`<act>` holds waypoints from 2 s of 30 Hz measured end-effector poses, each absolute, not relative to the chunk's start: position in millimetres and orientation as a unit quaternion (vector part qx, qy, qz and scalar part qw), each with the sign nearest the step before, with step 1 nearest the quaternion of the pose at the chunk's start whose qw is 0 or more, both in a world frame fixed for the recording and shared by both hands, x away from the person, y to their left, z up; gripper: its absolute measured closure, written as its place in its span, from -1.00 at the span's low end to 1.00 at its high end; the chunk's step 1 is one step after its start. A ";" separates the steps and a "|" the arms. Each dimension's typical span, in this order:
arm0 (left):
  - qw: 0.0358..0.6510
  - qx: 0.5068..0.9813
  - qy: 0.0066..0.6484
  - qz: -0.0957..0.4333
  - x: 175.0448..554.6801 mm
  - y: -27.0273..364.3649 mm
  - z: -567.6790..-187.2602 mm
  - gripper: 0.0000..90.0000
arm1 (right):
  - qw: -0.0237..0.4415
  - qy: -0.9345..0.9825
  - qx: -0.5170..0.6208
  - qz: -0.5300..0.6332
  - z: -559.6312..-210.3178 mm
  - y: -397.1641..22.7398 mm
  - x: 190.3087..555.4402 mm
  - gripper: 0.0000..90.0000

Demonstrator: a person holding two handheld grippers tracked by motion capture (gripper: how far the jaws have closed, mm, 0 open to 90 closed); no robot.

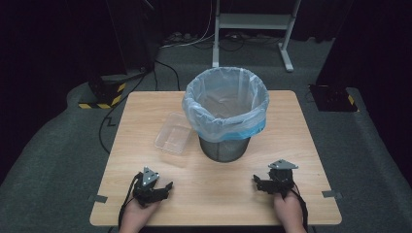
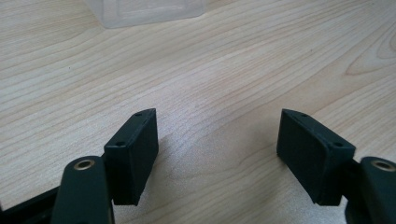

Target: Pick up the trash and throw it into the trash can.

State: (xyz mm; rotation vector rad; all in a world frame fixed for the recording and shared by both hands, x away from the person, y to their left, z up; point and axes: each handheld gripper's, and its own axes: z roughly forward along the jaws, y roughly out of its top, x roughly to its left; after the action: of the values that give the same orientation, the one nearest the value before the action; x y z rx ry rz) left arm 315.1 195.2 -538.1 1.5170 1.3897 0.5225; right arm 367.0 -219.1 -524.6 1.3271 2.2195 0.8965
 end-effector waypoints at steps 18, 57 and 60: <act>0.494 0.629 0.569 0.193 313.2 203.2 -533.4 0.02 | 0.199 0.795 0.476 0.320 -524.4 -219.0 367.3 -0.78; 0.514 0.549 0.646 0.132 379.0 230.7 -489.2 0.99 | 0.194 0.804 0.460 0.323 -522.5 -216.1 362.9 -0.60; 0.530 0.553 0.631 0.123 355.7 225.3 -487.5 0.99 | 0.177 0.807 0.454 0.333 -516.9 -204.1 356.8 -0.58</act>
State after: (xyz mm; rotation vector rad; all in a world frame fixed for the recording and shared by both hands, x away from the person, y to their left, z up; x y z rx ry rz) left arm 355.7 225.3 -487.5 1.3203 1.5071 0.2935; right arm 356.8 -204.1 -516.9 1.2842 2.2846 0.9420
